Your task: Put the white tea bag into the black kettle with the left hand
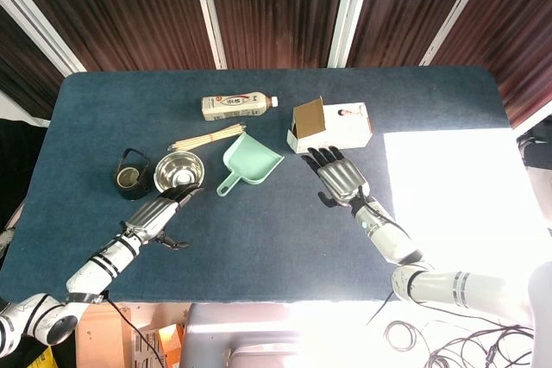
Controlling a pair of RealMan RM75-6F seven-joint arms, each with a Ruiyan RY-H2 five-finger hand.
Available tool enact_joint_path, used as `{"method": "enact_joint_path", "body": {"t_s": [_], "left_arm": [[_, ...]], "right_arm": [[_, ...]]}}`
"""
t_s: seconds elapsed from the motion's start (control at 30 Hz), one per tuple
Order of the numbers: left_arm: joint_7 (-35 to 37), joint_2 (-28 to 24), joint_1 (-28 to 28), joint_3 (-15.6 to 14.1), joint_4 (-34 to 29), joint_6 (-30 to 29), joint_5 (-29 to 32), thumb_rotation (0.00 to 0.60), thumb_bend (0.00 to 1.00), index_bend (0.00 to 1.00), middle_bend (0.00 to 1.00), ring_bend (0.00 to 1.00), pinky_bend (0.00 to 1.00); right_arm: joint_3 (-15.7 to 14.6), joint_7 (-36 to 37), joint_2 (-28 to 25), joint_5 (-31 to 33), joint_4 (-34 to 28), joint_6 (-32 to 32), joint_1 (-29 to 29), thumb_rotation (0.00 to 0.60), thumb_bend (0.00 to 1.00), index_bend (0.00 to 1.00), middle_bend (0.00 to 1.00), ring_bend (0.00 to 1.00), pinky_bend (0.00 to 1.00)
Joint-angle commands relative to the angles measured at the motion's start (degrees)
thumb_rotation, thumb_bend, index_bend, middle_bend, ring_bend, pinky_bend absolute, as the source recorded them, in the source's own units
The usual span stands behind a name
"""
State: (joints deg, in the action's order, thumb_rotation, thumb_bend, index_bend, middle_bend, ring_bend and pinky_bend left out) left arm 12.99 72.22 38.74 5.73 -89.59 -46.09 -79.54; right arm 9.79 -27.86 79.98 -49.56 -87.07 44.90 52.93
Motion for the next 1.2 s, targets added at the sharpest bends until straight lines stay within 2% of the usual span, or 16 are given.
{"method": "enact_joint_path", "body": {"t_s": [0.03,0.13,0.23,0.4,0.57,0.73,0.9,1.2], "left_arm": [[-1.34,0.43,-0.18,-0.52,-0.77,-0.62,0.28,0.6,0.03,0.0,0.0,0.0,0.1],[-3.23,0.88,-0.7,-1.04,-0.95,-2.27,-0.34,0.6,0.03,0.01,0.0,0.0,0.1],[-5.43,1.2,-1.71,-1.4,-0.67,-4.69,-0.56,0.6,0.05,0.08,0.0,0.0,0.1],[-8.62,-0.2,-5.06,-2.84,0.46,-9.24,0.0,0.6,0.13,0.21,0.0,0.0,0.1],[-6.94,-0.63,-9.8,-5.11,3.14,-14.58,-0.84,0.6,0.18,0.36,0.01,0.0,0.1],[-4.26,2.43,-13.38,-6.69,9.57,-19.38,-3.16,0.6,0.26,0.46,0.03,0.0,0.1],[-4.4,7.15,-15.96,-7.37,16.11,-23.47,-4.9,0.6,0.28,0.52,0.04,0.0,0.1],[-3.96,11.4,-18.97,-7.91,22.9,-24.73,-4.22,0.6,0.23,0.53,0.05,0.0,0.1]], "right_arm": [[-0.25,0.66,-0.58,-0.33,-0.48,0.25,-0.17,0.6,0.36,0.0,0.0,0.0,0.0],[-0.6,1.98,-1.49,-1.46,-1.29,0.74,-0.83,0.6,0.36,0.0,0.0,0.0,0.0],[-1.26,3.37,-3.01,-3.65,-2.5,1.31,-1.81,0.6,0.36,0.0,0.0,0.0,0.0],[-2.53,7.49,-6.95,-9.38,-5.55,3.2,-4.73,0.6,0.36,0.0,0.0,0.0,0.0],[-4.22,12.11,-11.14,-15.61,-7.22,5.23,-8.02,0.6,0.36,0.01,0.0,0.0,0.0],[-5.34,16.1,-14.06,-20.21,-7.54,6.89,-10.51,0.6,0.36,0.01,0.0,0.0,0.0],[-5.81,17.7,-14.96,-21.81,-7.05,6.9,-11.55,0.6,0.36,0.01,0.0,0.0,0.0],[-5.94,17.25,-15.33,-23.04,-7.59,6.52,-12.05,0.6,0.36,0.0,0.0,0.0,0.0]]}}
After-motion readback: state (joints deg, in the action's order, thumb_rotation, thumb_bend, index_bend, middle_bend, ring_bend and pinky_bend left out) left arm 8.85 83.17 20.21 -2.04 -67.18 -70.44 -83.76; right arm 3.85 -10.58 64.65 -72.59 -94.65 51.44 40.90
